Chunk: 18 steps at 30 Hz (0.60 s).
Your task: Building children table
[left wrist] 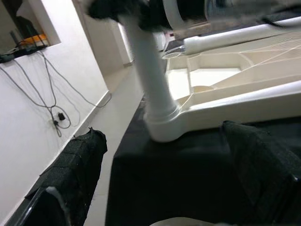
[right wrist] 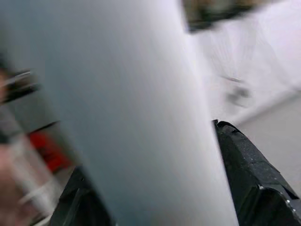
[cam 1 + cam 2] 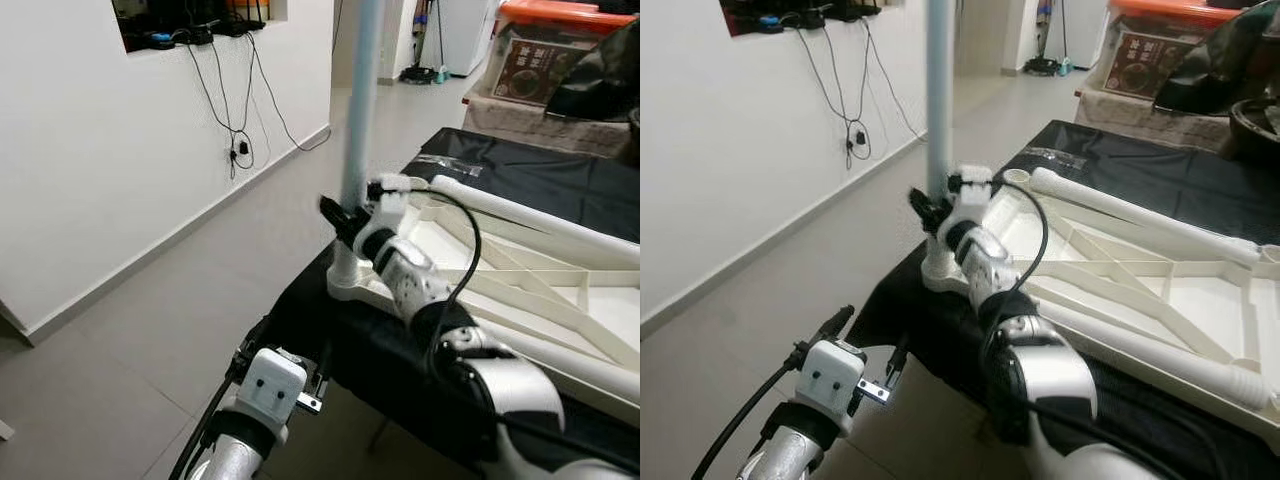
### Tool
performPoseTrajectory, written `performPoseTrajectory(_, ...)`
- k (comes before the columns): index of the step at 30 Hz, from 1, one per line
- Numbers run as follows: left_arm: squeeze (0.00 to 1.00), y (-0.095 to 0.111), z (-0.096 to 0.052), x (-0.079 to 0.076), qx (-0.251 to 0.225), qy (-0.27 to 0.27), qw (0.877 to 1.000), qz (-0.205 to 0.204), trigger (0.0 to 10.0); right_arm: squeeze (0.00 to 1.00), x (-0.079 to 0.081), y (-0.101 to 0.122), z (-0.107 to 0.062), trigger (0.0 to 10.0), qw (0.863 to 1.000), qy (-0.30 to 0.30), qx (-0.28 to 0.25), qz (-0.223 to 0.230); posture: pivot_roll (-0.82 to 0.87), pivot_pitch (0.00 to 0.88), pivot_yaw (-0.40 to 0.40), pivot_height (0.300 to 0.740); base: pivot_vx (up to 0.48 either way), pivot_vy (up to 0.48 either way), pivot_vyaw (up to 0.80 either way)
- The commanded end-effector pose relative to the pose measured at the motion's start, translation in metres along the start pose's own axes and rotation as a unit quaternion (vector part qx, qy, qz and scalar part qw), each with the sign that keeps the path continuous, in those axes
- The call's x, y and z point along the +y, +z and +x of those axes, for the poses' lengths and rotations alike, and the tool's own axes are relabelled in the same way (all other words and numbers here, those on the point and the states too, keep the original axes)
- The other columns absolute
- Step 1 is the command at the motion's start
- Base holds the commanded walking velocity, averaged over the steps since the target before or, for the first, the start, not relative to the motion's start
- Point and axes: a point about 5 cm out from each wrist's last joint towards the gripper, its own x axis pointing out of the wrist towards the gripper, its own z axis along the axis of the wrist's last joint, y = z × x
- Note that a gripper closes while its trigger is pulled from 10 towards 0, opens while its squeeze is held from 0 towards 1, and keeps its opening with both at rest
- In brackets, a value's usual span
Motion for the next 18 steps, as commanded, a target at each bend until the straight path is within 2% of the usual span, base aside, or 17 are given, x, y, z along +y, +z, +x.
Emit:
performPoseTrajectory(1, 0.00, -0.001, 0.000, 0.001, 0.003, 0.001, 1.000, 0.000, 10.0, 0.00, 0.022, -0.013, 0.007, 10.0, 0.994, 0.103, 0.043, 0.002, 0.03, 0.016, -0.016, 0.740, 0.000, 0.000, 0.00)
performPoseTrajectory(2, 0.00, -0.001, 0.000, 0.001, 0.003, 0.001, 1.000, 0.001, 10.0, 0.00, 0.027, -0.016, 0.007, 10.0, 0.989, 0.137, 0.061, -0.002, 0.03, 0.016, -0.016, 0.740, 0.000, 0.000, 0.00)
performPoseTrajectory(4, 0.00, -0.001, 0.000, 0.001, 0.003, 0.001, 1.000, 0.001, 10.0, 0.00, 0.030, -0.018, 0.007, 10.0, 0.985, 0.156, 0.072, -0.003, 0.03, 0.016, -0.016, 0.740, 0.000, 0.000, 0.00)
performPoseTrajectory(5, 0.00, -0.001, 0.000, 0.002, 0.003, 0.002, 1.000, 0.002, 10.0, 0.00, 0.037, -0.021, 0.008, 10.0, 0.975, 0.202, 0.091, -0.009, 0.05, 0.021, -0.023, 0.740, 0.000, 0.000, 0.00)
performPoseTrajectory(15, 0.00, 0.000, 0.000, 0.002, 0.003, 0.002, 1.000, 0.003, 10.0, 0.00, 0.048, -0.028, 0.007, 10.0, 0.955, 0.272, 0.117, -0.011, 0.05, 0.021, -0.023, 0.740, 0.000, 0.000, 0.00)
performPoseTrajectory(16, 0.00, 0.000, 0.000, 0.002, 0.003, 0.003, 1.000, 0.004, 10.0, 0.00, 0.049, -0.028, 0.007, 0.0, 0.954, 0.277, 0.116, -0.006, 0.08, 0.021, -0.028, 0.740, 0.000, 0.000, 0.00)
performPoseTrajectory(18, 0.00, 0.000, 0.000, 0.002, 0.003, 0.003, 1.000, 0.004, 10.0, 0.00, 0.050, -0.028, 0.007, 0.0, 0.955, 0.276, 0.112, -0.002, 0.08, 0.021, -0.028, 0.740, 0.000, 0.000, 0.00)
